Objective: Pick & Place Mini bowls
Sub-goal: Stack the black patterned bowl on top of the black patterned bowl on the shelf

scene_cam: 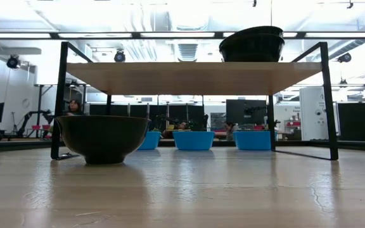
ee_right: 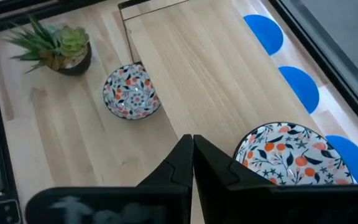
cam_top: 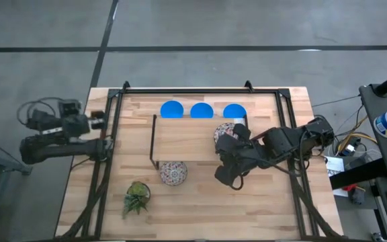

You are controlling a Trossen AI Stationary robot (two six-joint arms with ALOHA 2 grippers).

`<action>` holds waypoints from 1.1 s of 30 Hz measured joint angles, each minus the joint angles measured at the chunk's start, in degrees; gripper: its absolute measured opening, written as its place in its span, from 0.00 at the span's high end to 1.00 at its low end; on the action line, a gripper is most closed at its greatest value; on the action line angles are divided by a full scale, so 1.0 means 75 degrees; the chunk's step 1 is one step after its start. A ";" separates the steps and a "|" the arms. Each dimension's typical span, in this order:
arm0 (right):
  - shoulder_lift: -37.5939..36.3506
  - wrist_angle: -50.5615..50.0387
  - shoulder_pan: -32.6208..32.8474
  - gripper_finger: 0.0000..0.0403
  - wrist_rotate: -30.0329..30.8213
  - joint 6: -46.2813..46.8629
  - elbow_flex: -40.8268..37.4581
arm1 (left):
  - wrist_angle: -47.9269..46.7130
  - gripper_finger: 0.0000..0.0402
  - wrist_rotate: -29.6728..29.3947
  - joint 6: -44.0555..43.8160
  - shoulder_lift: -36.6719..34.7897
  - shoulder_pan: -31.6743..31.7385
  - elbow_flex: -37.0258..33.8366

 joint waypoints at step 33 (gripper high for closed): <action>-0.1716 -0.0752 0.1215 0.98 0.1268 0.0114 -0.0299 | -1.0153 1.00 -0.6554 0.6583 0.7359 -0.4445 0.8573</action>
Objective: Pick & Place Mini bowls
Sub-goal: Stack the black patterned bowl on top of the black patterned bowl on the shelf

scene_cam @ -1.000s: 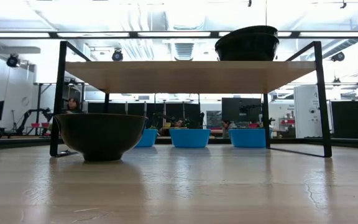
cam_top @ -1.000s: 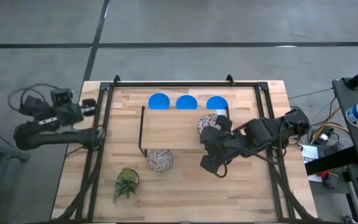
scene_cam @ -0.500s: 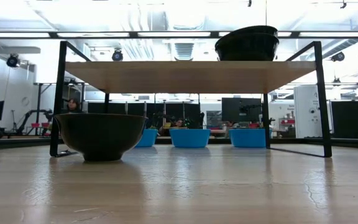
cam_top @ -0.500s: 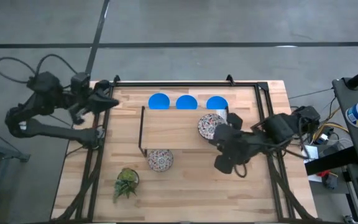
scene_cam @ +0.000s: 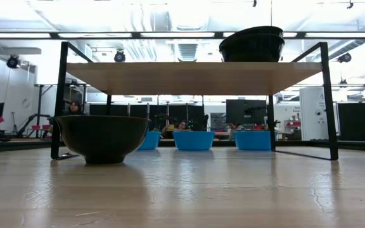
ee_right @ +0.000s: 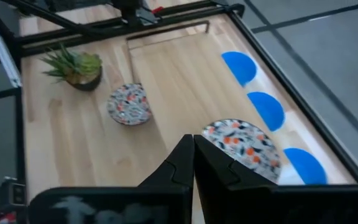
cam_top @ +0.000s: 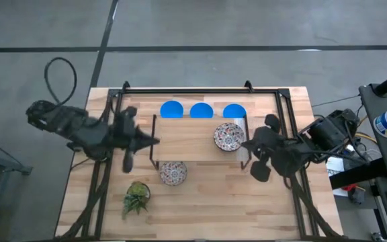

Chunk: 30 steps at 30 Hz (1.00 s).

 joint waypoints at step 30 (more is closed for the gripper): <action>-0.2630 0.0164 0.0320 0.98 -0.0339 0.0124 -0.3478 | -0.2010 1.00 0.0788 -0.4919 0.4239 -0.1431 -0.0029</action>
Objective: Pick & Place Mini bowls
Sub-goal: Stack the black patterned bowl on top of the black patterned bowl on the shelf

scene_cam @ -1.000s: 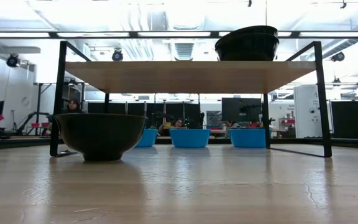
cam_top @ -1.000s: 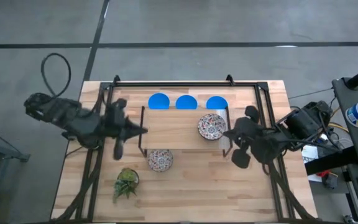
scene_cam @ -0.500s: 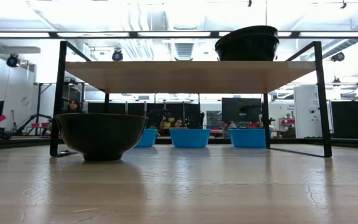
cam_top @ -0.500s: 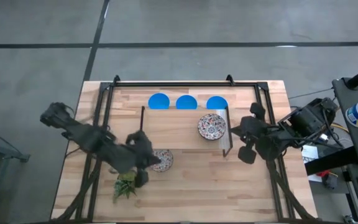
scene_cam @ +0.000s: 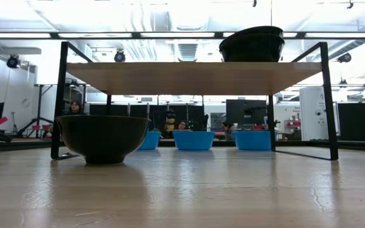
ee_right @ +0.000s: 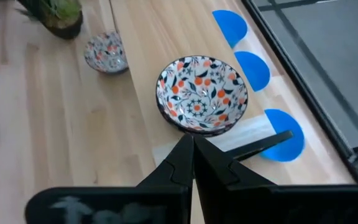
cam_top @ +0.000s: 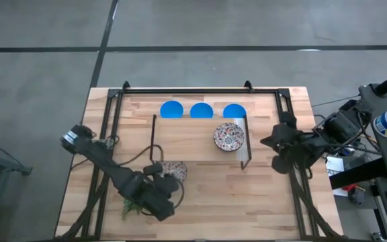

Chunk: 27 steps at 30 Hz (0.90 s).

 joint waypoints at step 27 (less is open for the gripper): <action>-0.0680 0.0979 0.0050 0.98 0.0001 -0.0649 -0.0877 | 0.0174 0.60 -0.0154 0.0385 0.0552 0.0268 -0.0637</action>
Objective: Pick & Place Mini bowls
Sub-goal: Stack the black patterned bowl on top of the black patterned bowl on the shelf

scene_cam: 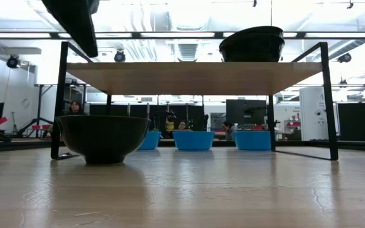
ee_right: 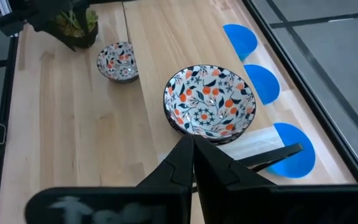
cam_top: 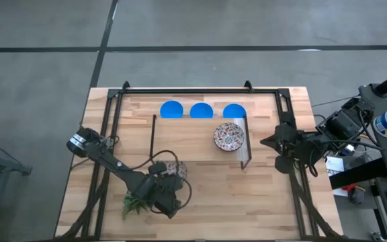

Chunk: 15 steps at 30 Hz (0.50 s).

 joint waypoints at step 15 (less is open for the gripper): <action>0.0000 0.0008 -0.0003 0.98 0.0003 0.0008 0.0000 | 0.1183 0.59 0.0133 0.0326 0.0000 -0.0074 -0.1449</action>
